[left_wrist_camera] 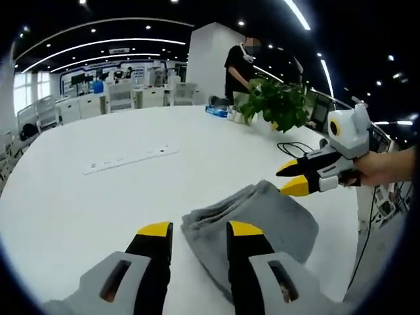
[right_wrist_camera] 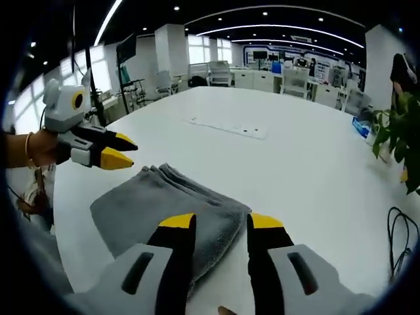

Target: Fold the towel on the table until its edges align and the towel forms a compact rectangular stack.

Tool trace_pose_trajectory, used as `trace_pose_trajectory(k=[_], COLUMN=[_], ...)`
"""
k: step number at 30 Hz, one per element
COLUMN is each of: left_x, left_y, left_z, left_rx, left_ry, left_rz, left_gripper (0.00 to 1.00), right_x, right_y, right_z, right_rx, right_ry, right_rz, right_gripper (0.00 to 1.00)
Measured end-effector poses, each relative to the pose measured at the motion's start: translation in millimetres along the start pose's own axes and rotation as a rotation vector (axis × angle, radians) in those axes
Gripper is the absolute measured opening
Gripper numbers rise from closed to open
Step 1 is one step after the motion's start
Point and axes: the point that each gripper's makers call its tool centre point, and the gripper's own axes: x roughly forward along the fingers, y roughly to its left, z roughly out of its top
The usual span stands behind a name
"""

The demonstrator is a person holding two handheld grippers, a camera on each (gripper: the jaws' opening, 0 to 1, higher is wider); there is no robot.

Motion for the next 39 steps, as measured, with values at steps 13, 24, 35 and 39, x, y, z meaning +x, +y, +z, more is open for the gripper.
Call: trace_pose_trajectory(k=[13,24,35,39], left_x=[-74,-115,-131,-129], left_y=[-40.5,-82.8,-99.9,-97.3], left_z=[7.3,-23.6,-37.4,-37.6], left_rx=[-0.039,-0.051,-0.076,-0.06], left_ry=[-0.121,-0.148,-0.212,-0.206], left_rz=[-0.041,-0.08,-0.065,-0.014], left_gripper=[0.46,0.52,0.64,0.79], right_x=[-79,-134,-168,-176], right_y=[36,67,75,78], right_z=[-3.5,-27.3,-49.8,-48.2], right_rx=[0.008,-0.003,0.053,0.059], right_ry=[-0.1,-0.16,-0.219,-0.251], right_rz=[0.018,-0.026,-0.073,-0.069], right_gripper=[0.37,0.46,0.58,0.64])
